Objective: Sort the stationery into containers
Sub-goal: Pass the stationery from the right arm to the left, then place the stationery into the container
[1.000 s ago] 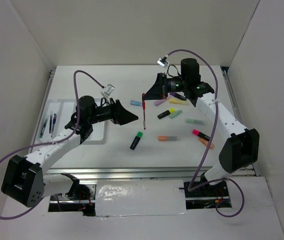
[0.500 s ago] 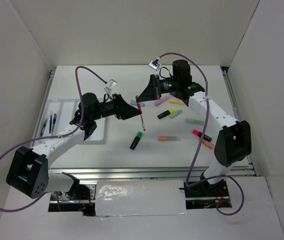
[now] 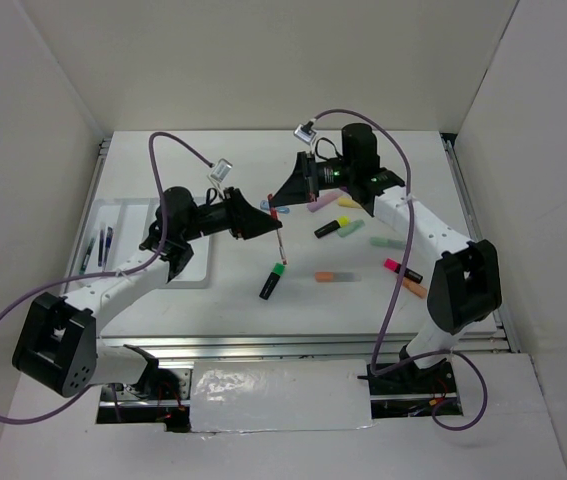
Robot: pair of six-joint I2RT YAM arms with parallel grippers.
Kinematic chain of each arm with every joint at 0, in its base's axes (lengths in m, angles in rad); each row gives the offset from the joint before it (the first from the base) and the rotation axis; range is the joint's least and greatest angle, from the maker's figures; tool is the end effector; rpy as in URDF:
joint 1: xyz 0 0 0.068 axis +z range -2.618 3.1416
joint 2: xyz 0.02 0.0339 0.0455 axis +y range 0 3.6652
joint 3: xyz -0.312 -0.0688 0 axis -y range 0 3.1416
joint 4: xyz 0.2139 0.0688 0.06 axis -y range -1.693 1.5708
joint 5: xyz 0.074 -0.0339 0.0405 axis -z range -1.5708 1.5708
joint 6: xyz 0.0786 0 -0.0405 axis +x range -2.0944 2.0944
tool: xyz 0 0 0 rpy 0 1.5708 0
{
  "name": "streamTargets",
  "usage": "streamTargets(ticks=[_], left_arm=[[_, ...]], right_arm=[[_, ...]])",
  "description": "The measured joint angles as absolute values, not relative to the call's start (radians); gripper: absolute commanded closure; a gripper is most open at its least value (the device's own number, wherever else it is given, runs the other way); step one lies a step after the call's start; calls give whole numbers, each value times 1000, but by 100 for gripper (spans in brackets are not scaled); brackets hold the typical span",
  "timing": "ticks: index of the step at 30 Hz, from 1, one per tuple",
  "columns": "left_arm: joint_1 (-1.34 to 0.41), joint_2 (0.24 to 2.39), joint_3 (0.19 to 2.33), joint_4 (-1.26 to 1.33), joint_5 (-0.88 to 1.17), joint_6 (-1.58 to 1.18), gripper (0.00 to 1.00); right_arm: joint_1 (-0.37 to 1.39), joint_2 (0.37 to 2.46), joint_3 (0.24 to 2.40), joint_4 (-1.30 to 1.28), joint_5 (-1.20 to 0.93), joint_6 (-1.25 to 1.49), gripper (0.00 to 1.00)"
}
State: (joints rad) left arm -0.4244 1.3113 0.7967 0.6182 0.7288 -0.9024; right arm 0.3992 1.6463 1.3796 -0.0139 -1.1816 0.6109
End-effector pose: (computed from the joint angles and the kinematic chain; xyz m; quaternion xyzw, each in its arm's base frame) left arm 0.2405 -0.1661 0.3757 0.1091 0.6705 -0.6154 0.3999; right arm 0.3084 0.2090 0.3974 -0.2629 0.6953 0.6311 0.2217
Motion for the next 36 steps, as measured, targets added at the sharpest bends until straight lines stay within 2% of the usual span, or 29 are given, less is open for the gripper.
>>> streamTargets(ticks=[6, 8, 9, 10, 13, 18, 23, 28, 36], left_arm=[[-424, 1334, 809, 618, 721, -921, 51], [-424, 1334, 815, 617, 721, -921, 63], [-424, 1334, 820, 612, 722, -918, 70], [-424, 1334, 827, 604, 723, -914, 85], [-422, 1333, 863, 510, 718, -857, 100], [-337, 1282, 890, 270, 709, -726, 100], [-144, 1302, 1060, -162, 600, -460, 100], [44, 1449, 1322, -538, 377, -114, 100], [374, 1761, 1534, -803, 106, 215, 94]], right_arm=[[415, 1648, 1380, 32, -1173, 656, 100], [415, 1653, 1380, 49, -1168, 667, 96], [415, 1657, 1380, 55, -1164, 671, 86], [415, 1660, 1380, 59, -1161, 672, 63], [404, 1663, 1383, 45, -1163, 674, 40], [341, 1660, 1431, -108, -1131, 526, 34], [218, 1617, 1474, -350, -1027, 272, 34], [184, 1538, 1472, -585, -885, 12, 34], [195, 1474, 1424, -770, -736, -204, 36]])
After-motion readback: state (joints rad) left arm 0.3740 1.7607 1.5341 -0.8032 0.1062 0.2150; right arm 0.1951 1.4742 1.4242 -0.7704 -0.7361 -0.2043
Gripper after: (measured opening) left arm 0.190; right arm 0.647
